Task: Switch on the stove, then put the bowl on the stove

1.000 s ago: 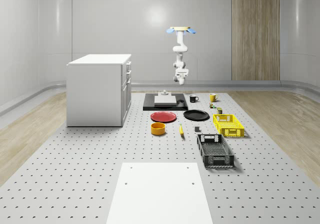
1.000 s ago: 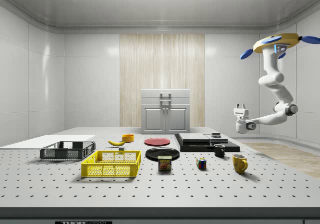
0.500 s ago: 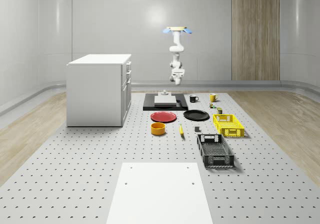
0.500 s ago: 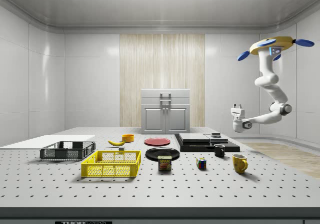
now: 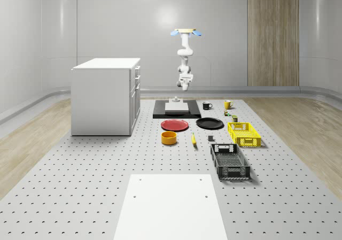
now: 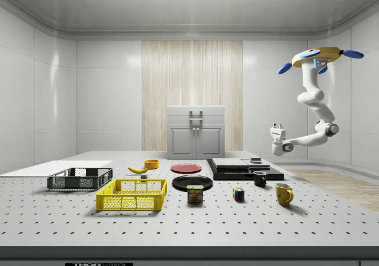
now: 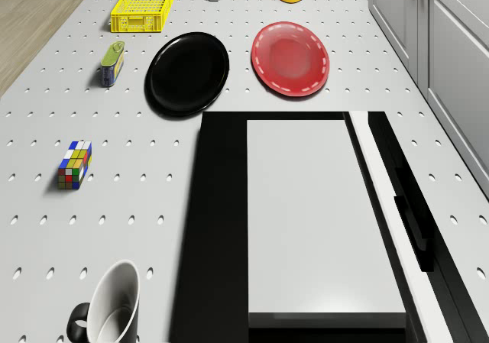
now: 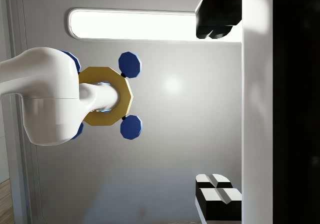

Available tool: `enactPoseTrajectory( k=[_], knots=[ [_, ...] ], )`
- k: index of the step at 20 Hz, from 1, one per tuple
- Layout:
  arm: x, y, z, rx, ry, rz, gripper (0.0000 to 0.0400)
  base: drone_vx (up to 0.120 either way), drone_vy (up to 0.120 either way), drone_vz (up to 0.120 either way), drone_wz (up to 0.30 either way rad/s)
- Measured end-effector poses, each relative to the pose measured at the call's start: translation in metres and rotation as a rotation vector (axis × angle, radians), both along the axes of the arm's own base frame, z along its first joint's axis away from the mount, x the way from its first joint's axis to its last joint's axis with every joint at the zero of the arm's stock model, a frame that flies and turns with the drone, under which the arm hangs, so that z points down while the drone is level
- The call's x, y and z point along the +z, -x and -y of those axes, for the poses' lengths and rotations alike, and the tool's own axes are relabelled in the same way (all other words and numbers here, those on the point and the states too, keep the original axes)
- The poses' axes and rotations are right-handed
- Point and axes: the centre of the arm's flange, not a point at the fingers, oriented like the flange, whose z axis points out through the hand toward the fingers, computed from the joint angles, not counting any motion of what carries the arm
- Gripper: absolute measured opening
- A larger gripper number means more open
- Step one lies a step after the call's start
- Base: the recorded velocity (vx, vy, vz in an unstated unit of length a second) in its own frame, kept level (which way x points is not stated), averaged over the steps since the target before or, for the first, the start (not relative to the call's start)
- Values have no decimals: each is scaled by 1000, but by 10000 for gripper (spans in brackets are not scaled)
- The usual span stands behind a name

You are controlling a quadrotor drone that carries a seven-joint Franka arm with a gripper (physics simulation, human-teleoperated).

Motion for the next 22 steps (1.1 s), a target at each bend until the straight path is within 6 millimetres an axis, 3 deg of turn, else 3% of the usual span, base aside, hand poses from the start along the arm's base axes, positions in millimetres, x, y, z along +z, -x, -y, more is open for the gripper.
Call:
enactPoseTrajectory(
  k=[6,11,14,17,19,22],
  knots=[
    [-3,0,-16,-5,162,4,400,0,-120,0,0],
    [-16,0,-45,-14,489,7,400,0,-120,0,0],
    [-40,0,-70,-24,832,8,400,0,-120,0,0],
    [-82,-2,-88,-39,1299,7,400,0,-120,-27,0],
    [-117,-3,-88,-50,1646,5,400,0,0,-120,0],
    [-160,-4,-69,-66,2126,3,400,93,0,-120,0]
  ],
)
